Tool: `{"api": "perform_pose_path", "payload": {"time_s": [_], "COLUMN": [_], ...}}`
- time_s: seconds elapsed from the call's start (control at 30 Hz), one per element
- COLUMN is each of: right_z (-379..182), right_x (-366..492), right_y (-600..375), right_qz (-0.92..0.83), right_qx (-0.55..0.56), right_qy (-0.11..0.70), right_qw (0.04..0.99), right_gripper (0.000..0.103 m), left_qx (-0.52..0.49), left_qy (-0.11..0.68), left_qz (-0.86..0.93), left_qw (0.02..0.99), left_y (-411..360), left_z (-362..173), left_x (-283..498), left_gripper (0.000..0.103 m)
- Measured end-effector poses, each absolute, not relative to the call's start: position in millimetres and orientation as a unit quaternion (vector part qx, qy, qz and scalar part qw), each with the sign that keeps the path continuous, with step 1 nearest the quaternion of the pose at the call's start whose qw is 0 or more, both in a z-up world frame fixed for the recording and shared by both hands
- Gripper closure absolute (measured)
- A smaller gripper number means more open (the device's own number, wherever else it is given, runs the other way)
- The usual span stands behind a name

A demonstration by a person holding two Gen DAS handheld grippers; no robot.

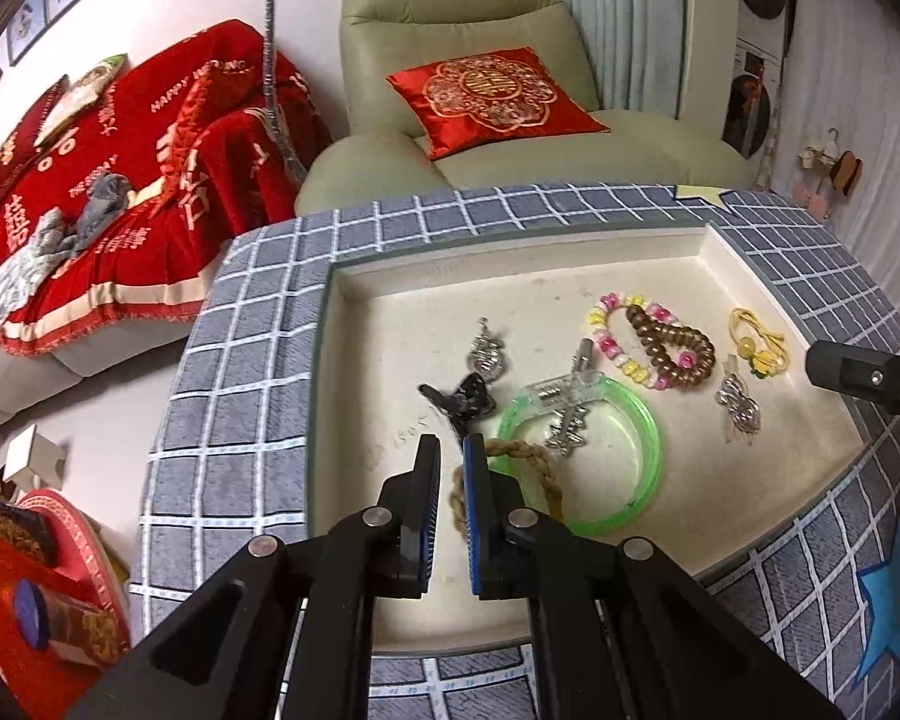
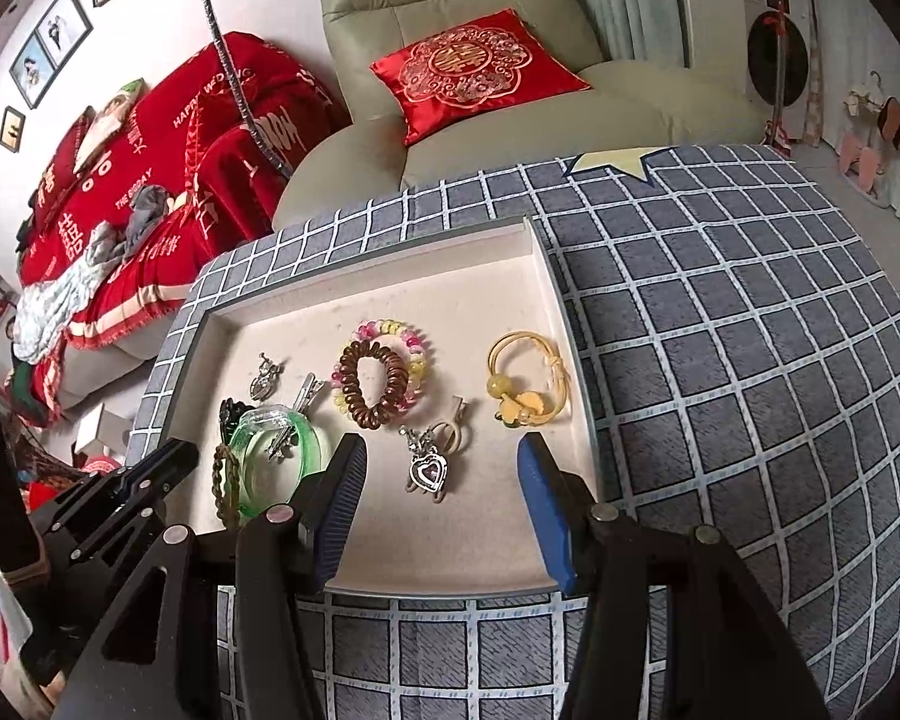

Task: Organize jewelry
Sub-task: 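Open both tools to release the bracelet and pendant into the tray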

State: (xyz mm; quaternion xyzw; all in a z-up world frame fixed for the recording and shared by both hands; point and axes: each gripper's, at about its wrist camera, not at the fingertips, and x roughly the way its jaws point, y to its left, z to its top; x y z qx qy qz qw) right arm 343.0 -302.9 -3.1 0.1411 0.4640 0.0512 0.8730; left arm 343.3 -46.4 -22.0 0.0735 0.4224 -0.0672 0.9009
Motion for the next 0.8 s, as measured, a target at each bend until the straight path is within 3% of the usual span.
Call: {"api": "perform_pose_path", "payload": {"time_s": [0.2,0.27,0.3,0.47,0.53,0.6,0.8], "right_z": [-5,-4,-4,-3,-3,0,11], "right_x": [344,344,344,344,343,340,328], "right_y": [-300,-300,-300,-295,-290,-285,-278], "right_qz": [0.052,0.05,0.049,0.047,0.05,0.051,0.061], "right_qx": [0.139,0.139,0.138,0.127,0.118,0.106,0.093], "right_qy": [0.468,0.468,0.468,0.465,0.464,0.453,0.42], "right_qw": [0.871,0.871,0.872,0.875,0.876,0.883,0.9], "right_gripper": [0.047,0.047,0.046,0.019,0.015,0.0,0.0], "left_qx": [0.066,0.06,0.056,0.045,0.046,0.045,0.05], "left_qy": [0.415,0.414,0.407,0.398,0.4,0.401,0.403], "left_qz": [-0.056,-0.054,-0.043,-0.044,-0.042,-0.038,-0.021], "left_qw": [0.906,0.907,0.911,0.915,0.914,0.914,0.914], "left_y": [-38,-34,-31,-23,-22,-21,-17], "left_z": [-14,-13,-11,-7,-8,-9,-8], "left_x": [343,342,341,339,339,335,322], "left_gripper": [0.079,0.017,0.0,0.0,0.0,0.0,0.0]}}
